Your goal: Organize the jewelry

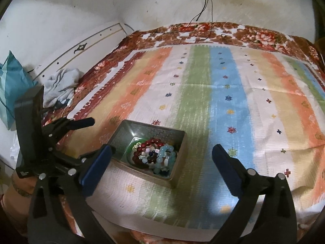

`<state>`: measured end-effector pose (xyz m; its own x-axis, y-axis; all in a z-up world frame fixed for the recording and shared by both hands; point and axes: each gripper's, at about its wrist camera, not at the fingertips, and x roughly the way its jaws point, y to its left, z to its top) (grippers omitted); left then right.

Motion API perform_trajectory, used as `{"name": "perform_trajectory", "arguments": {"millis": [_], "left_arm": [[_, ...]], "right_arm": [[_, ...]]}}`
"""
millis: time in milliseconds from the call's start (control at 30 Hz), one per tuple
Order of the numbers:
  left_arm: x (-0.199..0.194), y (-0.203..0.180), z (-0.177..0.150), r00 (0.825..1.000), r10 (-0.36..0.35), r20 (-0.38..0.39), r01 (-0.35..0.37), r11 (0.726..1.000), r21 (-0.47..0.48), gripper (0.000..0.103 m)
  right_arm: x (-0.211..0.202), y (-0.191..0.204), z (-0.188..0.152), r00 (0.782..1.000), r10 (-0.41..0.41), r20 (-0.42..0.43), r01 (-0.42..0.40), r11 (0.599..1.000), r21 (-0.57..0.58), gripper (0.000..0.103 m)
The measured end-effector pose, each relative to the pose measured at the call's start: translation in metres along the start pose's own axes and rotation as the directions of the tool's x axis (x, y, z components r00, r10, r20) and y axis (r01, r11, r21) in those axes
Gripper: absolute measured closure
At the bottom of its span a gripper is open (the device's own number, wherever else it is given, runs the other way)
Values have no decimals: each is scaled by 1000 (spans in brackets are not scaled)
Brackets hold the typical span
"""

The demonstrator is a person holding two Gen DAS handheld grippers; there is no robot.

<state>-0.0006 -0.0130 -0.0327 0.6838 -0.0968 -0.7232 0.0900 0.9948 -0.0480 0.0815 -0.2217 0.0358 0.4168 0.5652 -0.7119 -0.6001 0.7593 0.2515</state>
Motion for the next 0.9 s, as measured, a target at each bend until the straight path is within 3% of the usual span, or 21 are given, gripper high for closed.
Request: {"name": "perform_trajectory", "arguments": {"millis": [300,500,633,900], "left_arm": [[-15,-4,-5,997,26,74,-26,1000,6,6],[-13,-4,-10,997,39,68,-38,999,-5,6],[-15,-1,-11,992,97,83,-94,995,-36,6],[-17,3,-11,991,96,90,-92,995,-48,6]], "right_arm": [[-11,6,-15,999,-27,36,29,999,-45,5],[-16,8,-22,999,-15,50,17,999,-48,5],[-20,14,-27,998,-7,59,10,998,-58,5],[-18,12,-26,998,0,63,4,999,-53,5]]}}
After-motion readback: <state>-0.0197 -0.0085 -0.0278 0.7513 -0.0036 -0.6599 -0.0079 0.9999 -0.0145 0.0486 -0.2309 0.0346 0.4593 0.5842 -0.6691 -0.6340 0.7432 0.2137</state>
